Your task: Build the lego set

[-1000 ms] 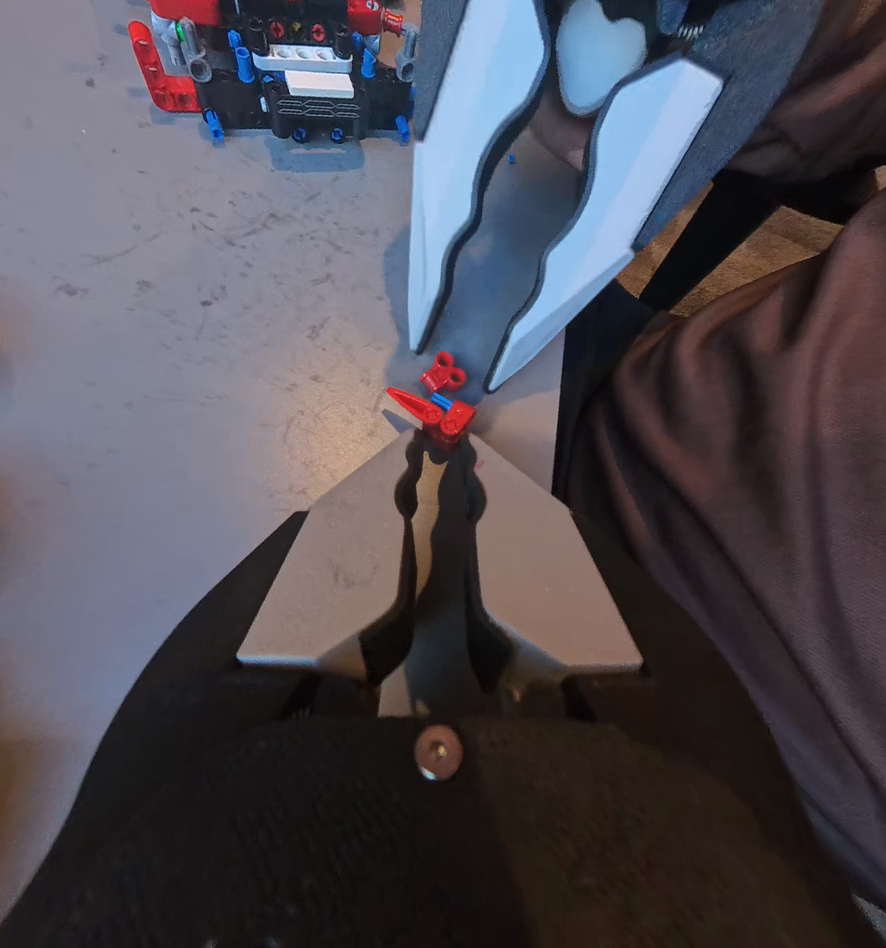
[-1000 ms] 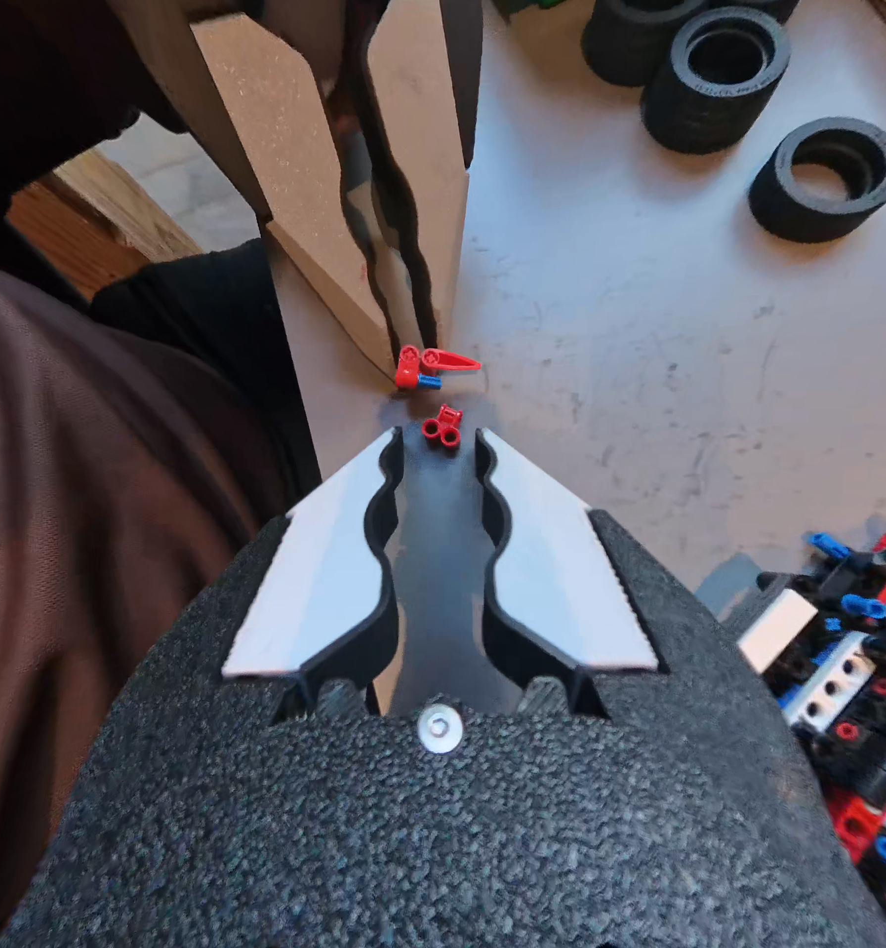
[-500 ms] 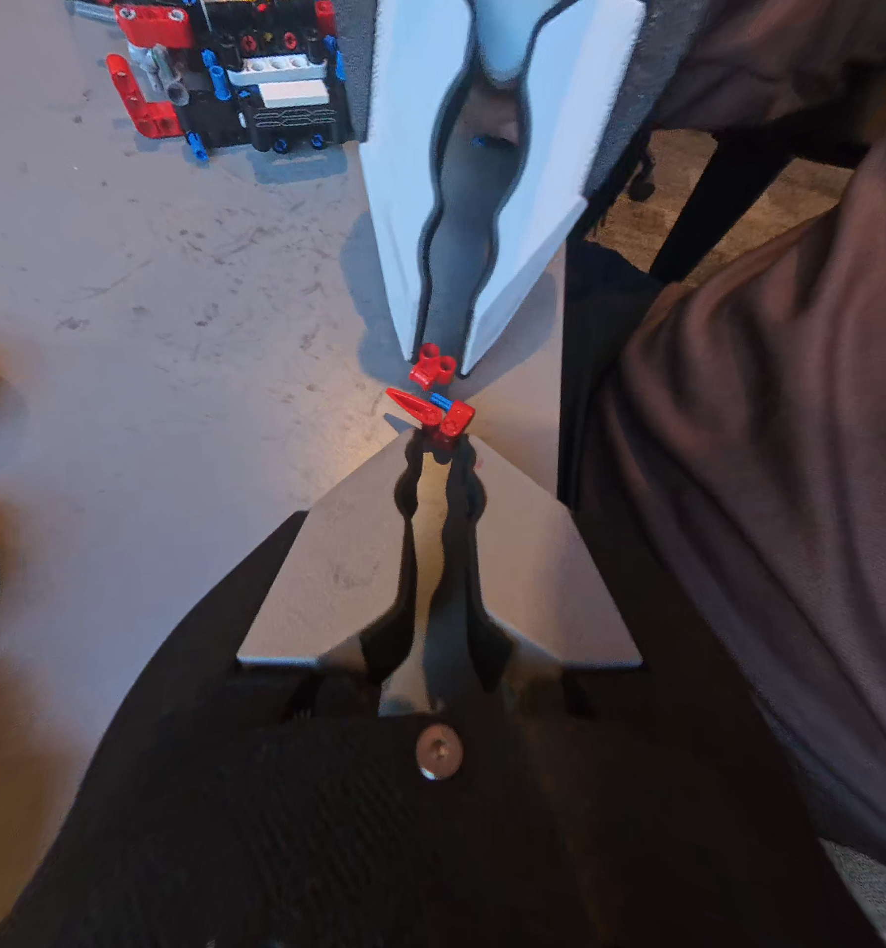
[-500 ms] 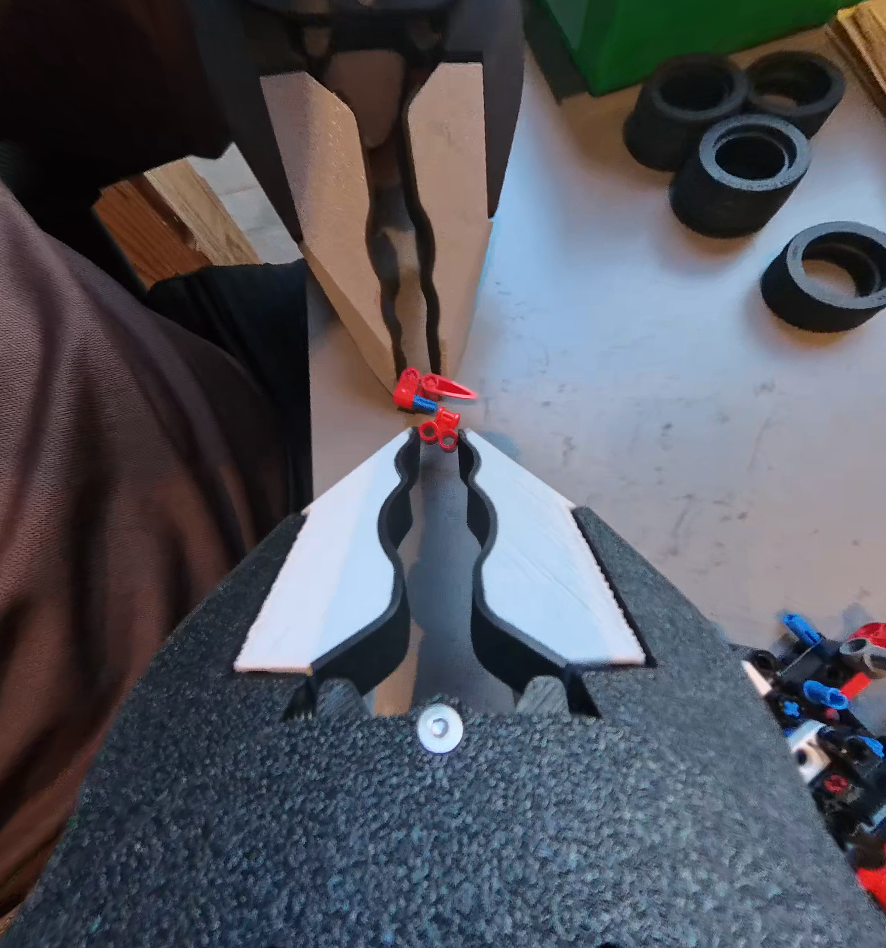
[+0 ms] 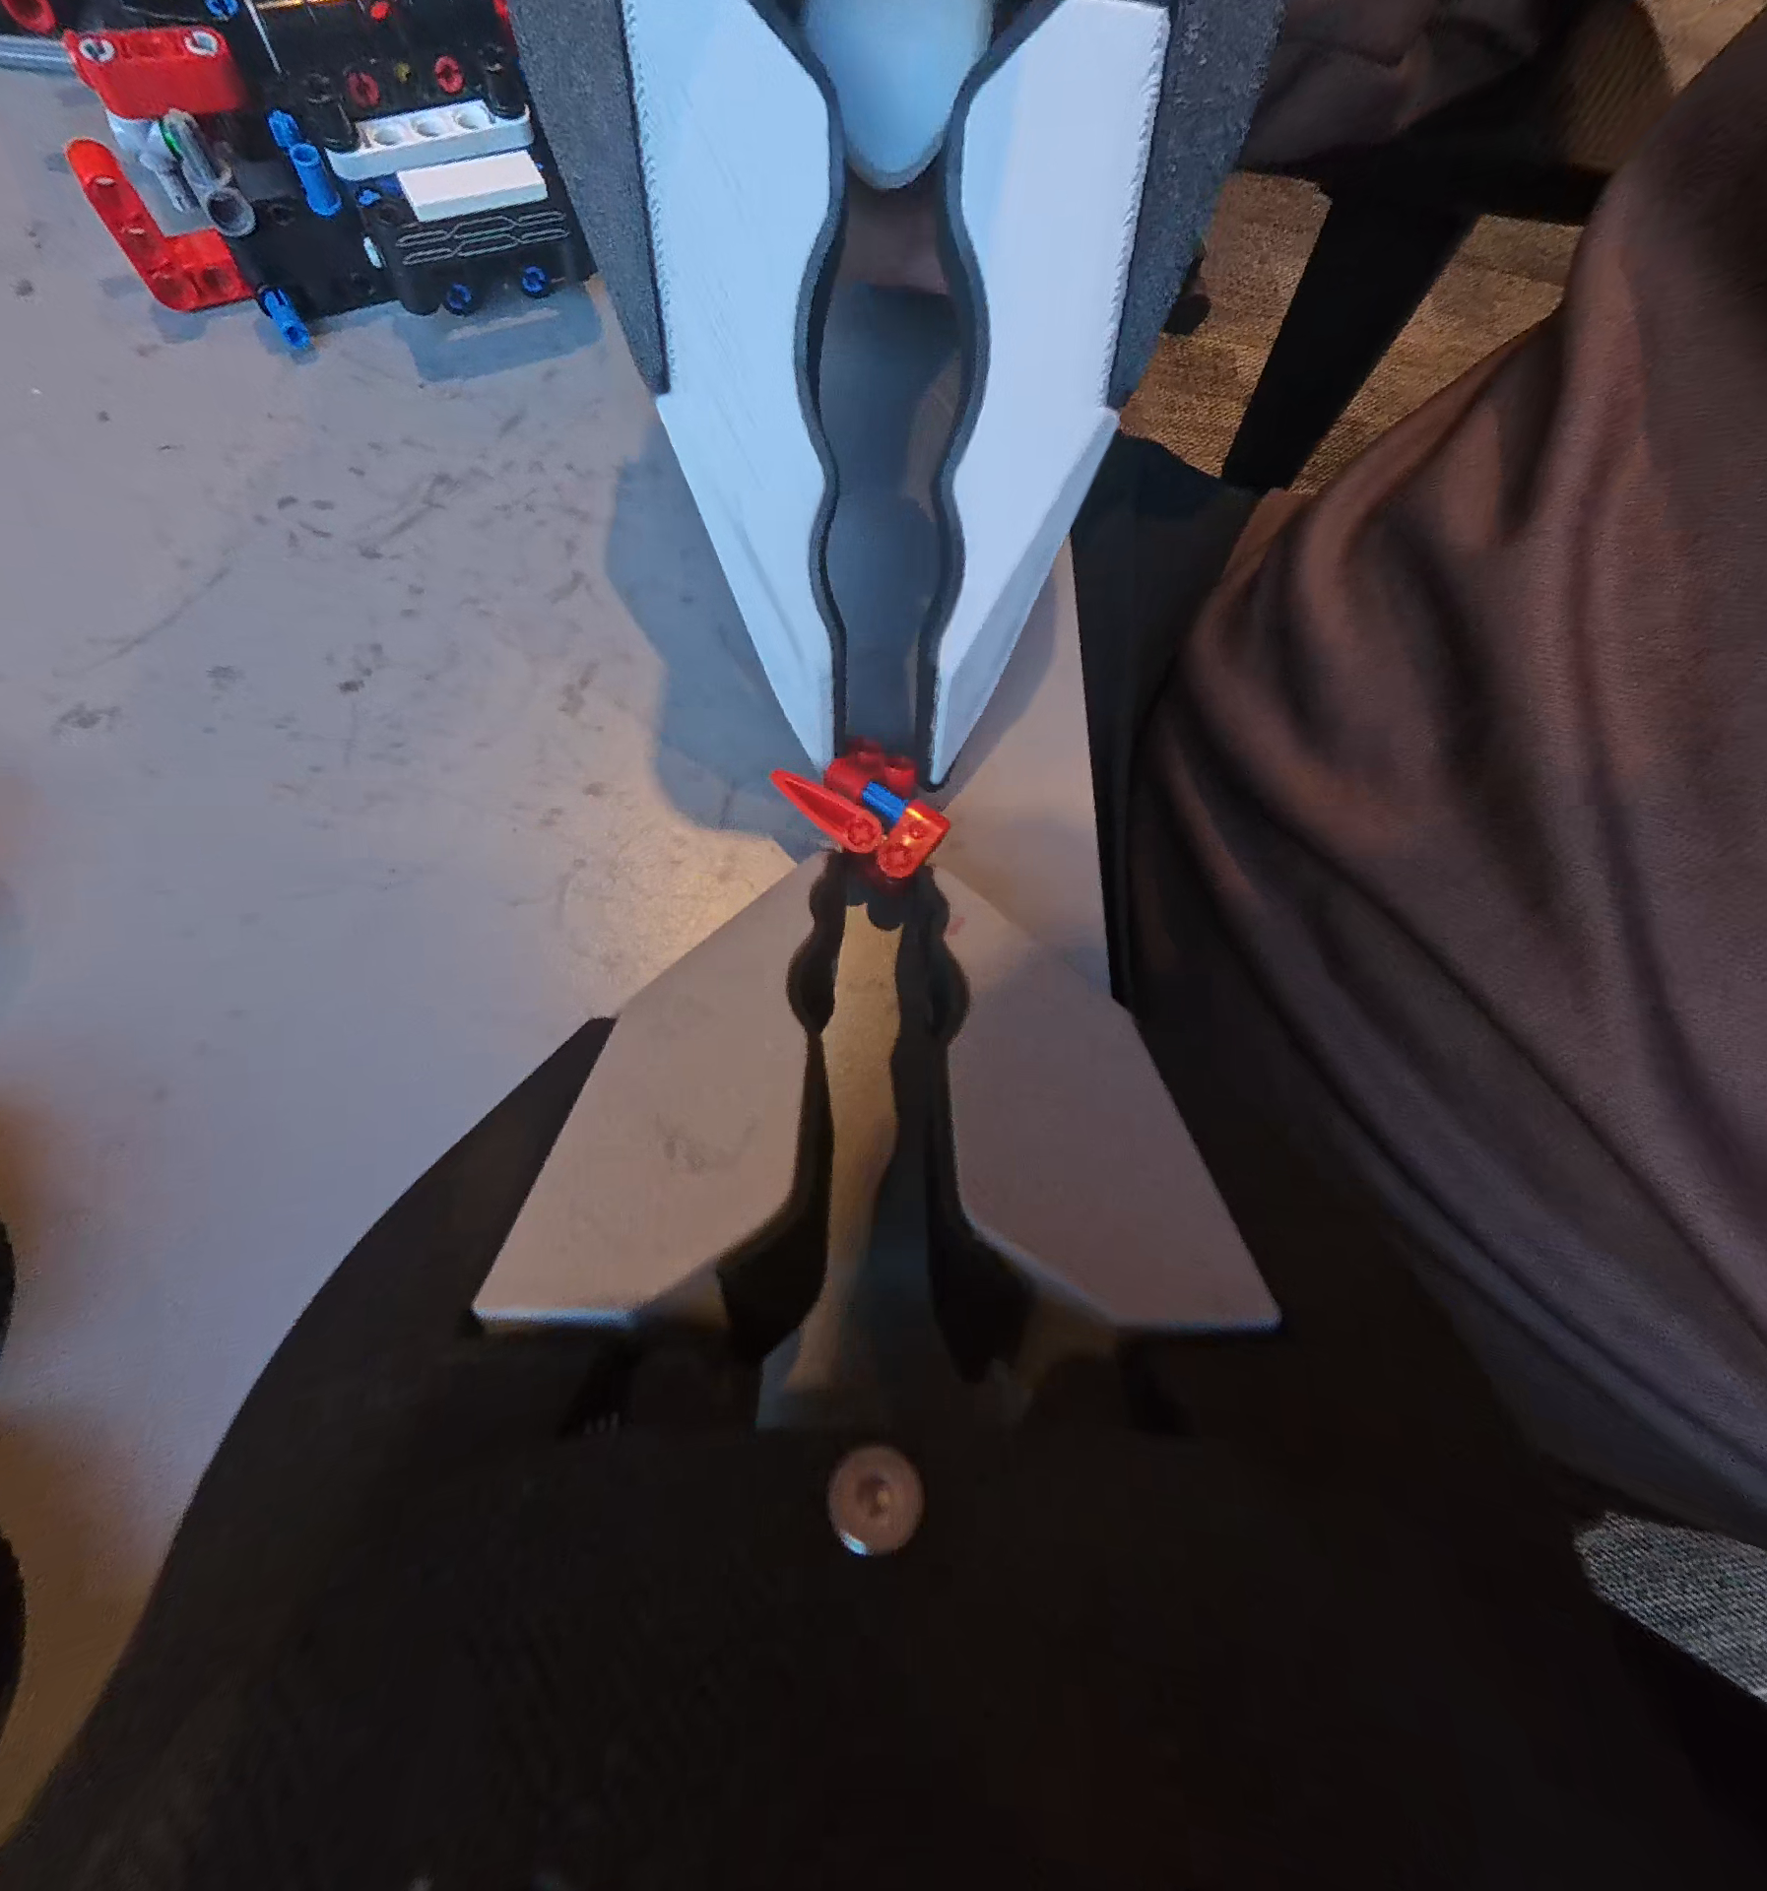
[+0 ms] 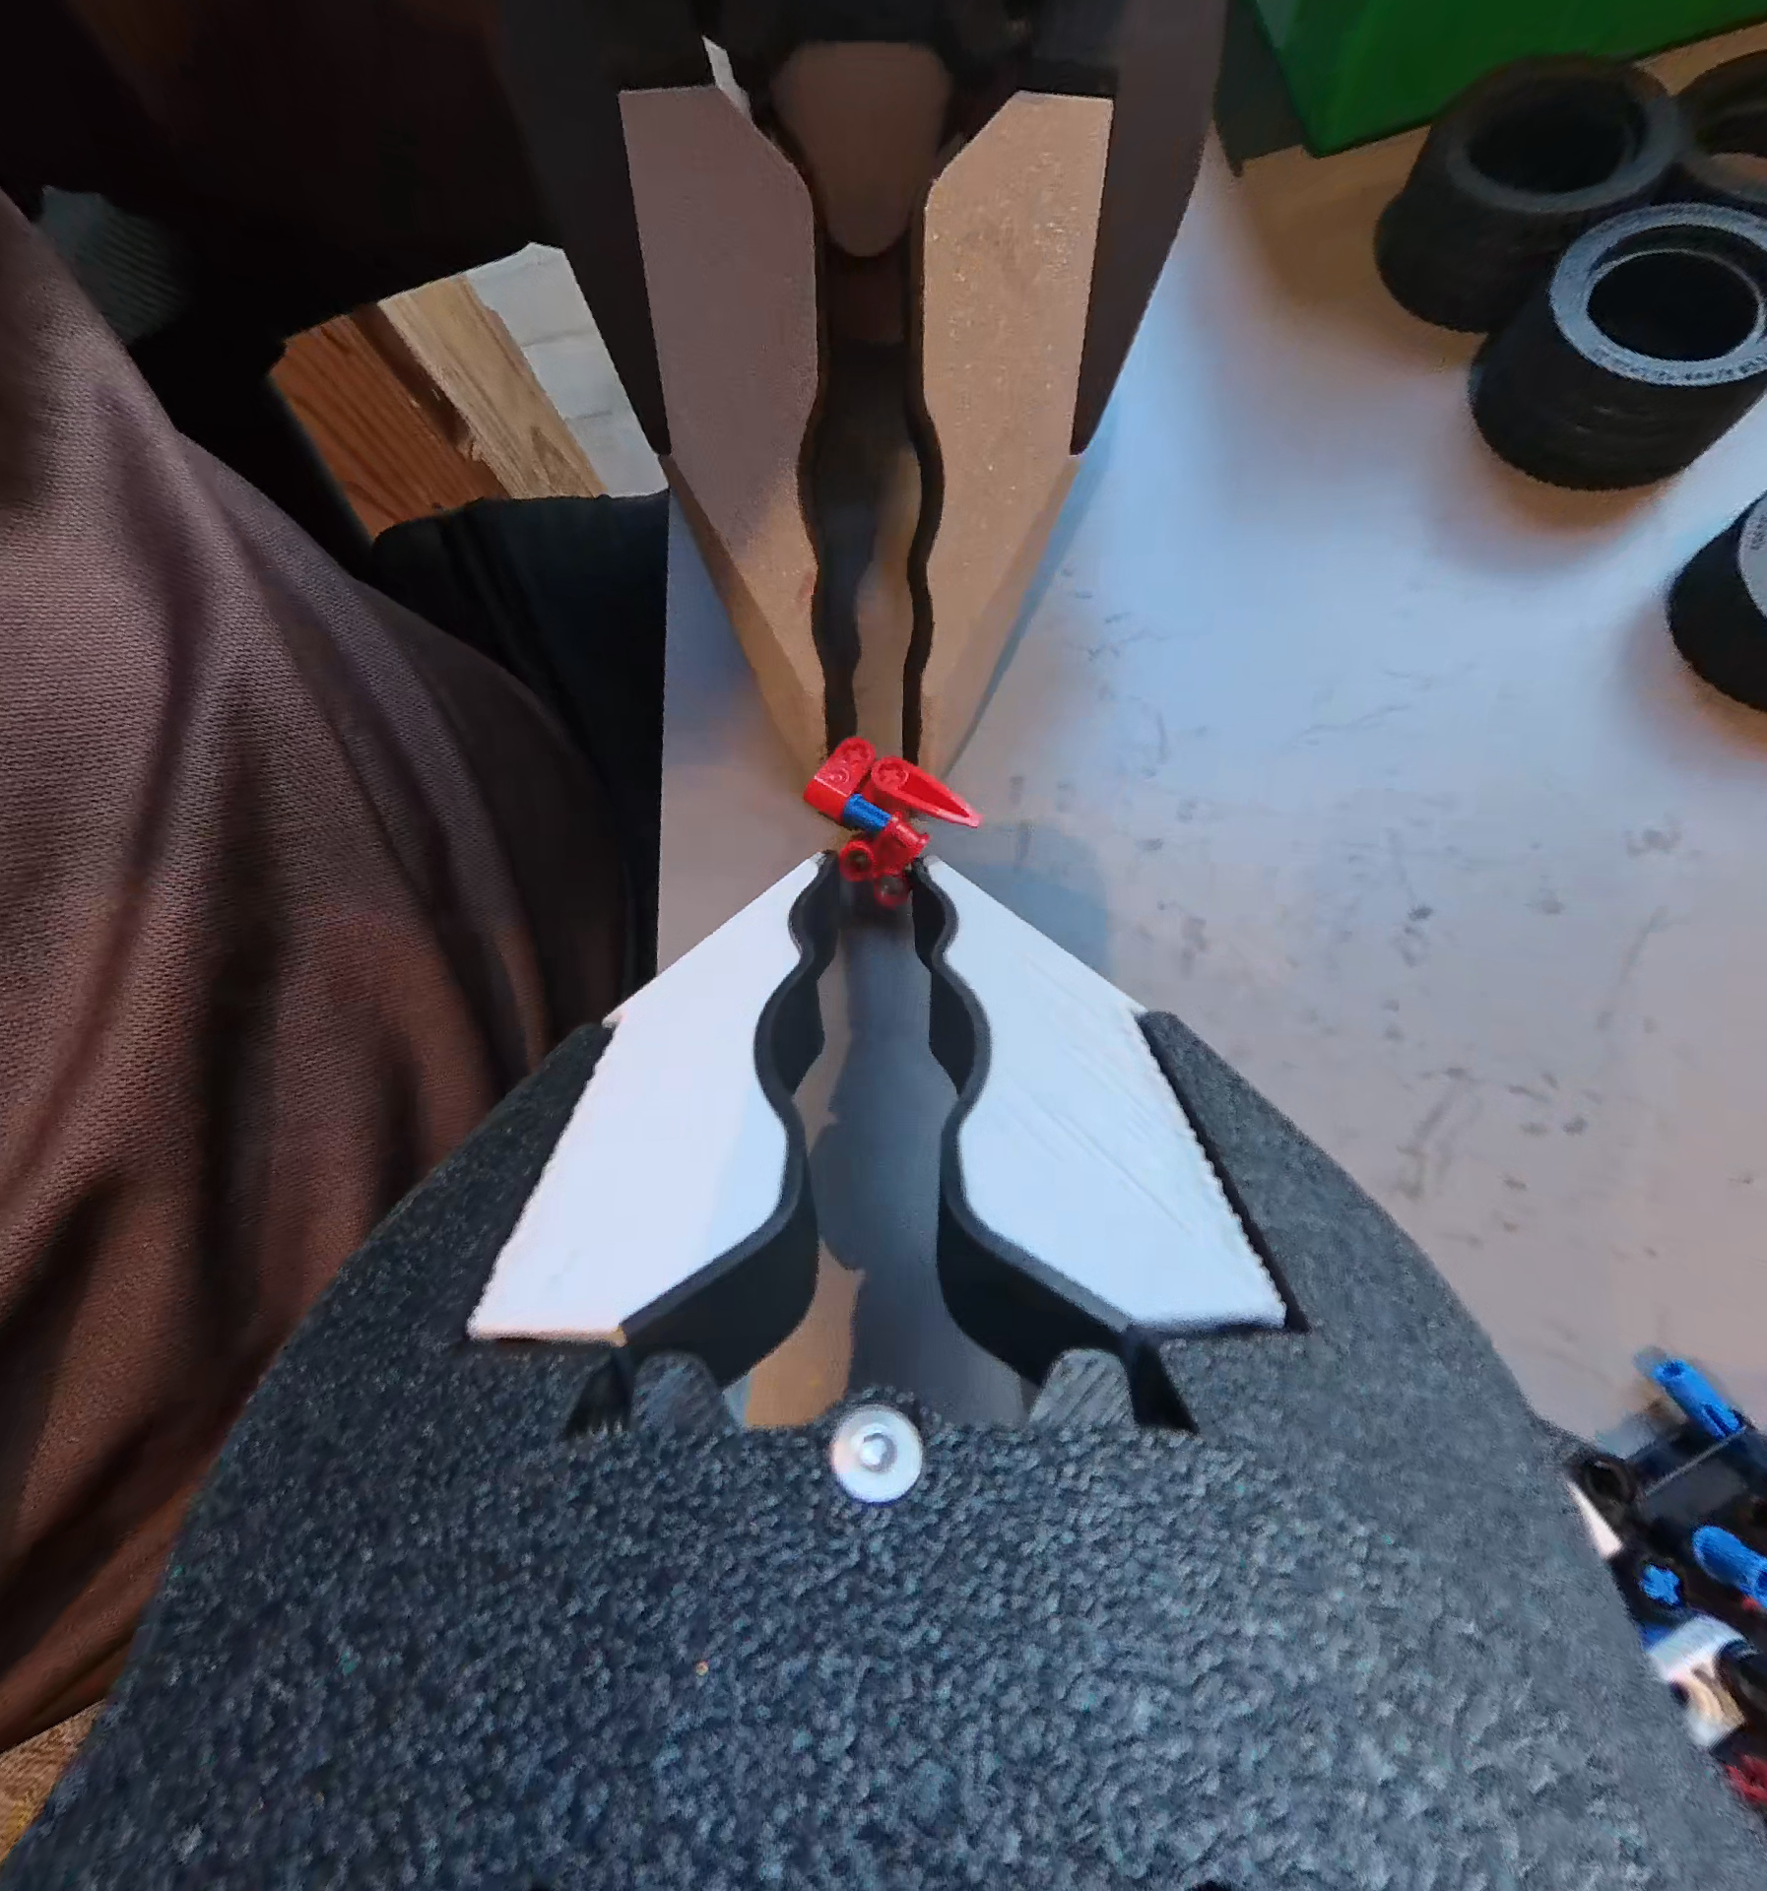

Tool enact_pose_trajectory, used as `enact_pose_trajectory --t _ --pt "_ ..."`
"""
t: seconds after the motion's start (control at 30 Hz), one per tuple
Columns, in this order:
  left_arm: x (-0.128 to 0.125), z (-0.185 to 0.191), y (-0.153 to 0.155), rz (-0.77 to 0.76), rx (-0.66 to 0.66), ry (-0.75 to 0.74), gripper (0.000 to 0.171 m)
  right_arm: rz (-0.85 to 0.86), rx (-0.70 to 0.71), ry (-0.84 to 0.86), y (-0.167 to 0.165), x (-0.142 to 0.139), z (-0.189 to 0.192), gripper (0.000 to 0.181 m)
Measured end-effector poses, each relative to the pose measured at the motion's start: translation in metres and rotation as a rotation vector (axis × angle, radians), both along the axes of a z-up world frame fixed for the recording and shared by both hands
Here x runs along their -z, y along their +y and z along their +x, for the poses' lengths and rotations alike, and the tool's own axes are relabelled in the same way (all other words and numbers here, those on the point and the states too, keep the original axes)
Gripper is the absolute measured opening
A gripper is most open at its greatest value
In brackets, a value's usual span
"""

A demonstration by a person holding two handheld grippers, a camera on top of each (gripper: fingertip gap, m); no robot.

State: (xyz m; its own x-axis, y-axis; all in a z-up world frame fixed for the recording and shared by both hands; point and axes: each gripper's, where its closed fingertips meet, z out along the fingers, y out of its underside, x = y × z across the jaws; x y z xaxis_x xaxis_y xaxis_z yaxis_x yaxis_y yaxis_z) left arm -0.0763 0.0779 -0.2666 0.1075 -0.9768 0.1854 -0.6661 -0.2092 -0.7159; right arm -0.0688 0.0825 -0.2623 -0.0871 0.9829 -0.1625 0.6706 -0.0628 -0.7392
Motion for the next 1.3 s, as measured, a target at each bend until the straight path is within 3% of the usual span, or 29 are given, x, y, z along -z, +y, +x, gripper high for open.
enact_pose_trajectory --t 0.5,0.77,0.97,1.07,1.3 --pt "-0.001 -0.001 0.001 -0.109 -0.022 -0.015 0.006 0.066 -0.036 0.009 0.004 -0.002 0.001 0.014" --pt "-0.005 -0.005 -0.002 -0.152 -0.051 -0.039 0.022 0.082 -0.011 -0.018 0.006 0.002 0.003 0.013" --pt "-0.005 -0.01 -0.001 -0.123 -0.122 -0.026 0.023 0.157 0.032 -0.076 0.015 0.006 0.01 0.014" --pt "-0.007 -0.006 -0.004 -0.135 -0.175 -0.016 0.036 0.164 0.058 -0.085 0.016 0.005 0.016 0.02" --pt "-0.001 0.008 -0.005 0.002 -0.172 0.042 0.014 0.083 0.092 -0.003 0.001 -0.007 0.016 0.023"
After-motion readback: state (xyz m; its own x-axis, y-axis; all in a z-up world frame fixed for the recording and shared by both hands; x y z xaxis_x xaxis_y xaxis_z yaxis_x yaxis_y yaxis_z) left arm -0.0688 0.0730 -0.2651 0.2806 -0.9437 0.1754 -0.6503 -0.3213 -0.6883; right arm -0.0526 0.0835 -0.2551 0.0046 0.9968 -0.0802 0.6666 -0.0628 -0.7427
